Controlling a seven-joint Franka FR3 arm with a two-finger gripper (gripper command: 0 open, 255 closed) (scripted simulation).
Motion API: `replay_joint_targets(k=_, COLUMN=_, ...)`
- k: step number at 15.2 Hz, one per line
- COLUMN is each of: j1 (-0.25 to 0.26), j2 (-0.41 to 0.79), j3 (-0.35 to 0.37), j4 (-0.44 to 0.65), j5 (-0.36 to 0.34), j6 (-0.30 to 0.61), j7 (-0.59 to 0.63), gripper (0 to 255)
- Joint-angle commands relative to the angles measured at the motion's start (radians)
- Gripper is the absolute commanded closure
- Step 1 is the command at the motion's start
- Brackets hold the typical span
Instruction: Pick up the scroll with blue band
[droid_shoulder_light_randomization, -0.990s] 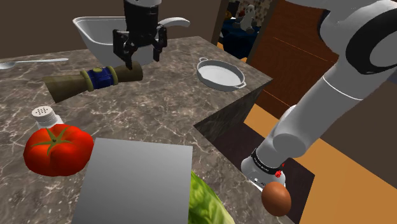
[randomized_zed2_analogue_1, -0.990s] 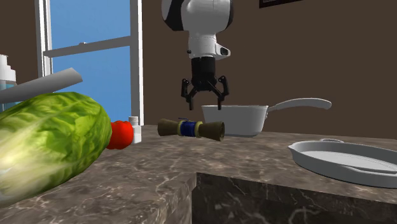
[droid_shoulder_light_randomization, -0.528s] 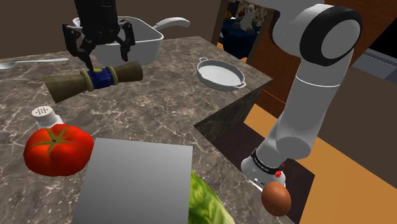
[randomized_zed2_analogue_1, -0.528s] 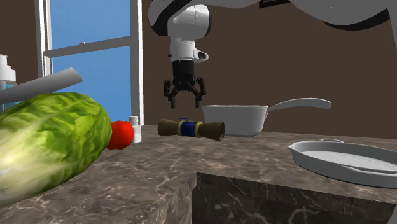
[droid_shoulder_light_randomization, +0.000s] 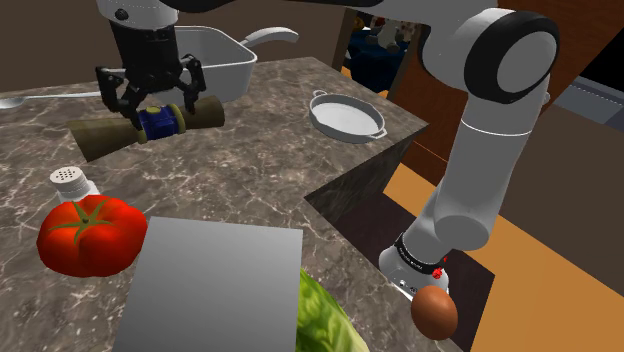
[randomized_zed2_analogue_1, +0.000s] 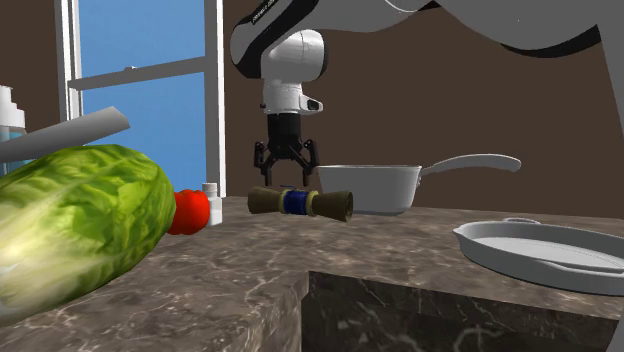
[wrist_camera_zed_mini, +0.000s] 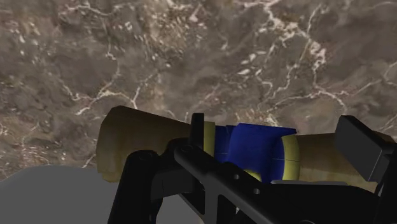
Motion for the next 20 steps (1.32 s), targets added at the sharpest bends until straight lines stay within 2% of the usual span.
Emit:
replay_joint_targets(k=1, j1=-0.004, j2=-0.004, j3=0.0, j4=-0.016, j5=0.002, j6=0.013, j7=-0.001, gripper=0)
replay_joint_targets(k=2, j1=-0.003, j2=-0.003, j3=0.0, j4=-0.013, j5=0.002, j6=0.011, j7=0.0, gripper=255)
replay_joint_targets(k=11, j1=-0.004, j2=-0.004, j3=0.0, j4=-0.015, j5=0.002, j6=0.013, j7=-0.001, gripper=255)
replay_joint_targets(k=20, j1=0.03, j2=0.034, j3=0.002, j4=0.158, j5=-0.019, j6=-0.127, j7=-0.003, gripper=255)
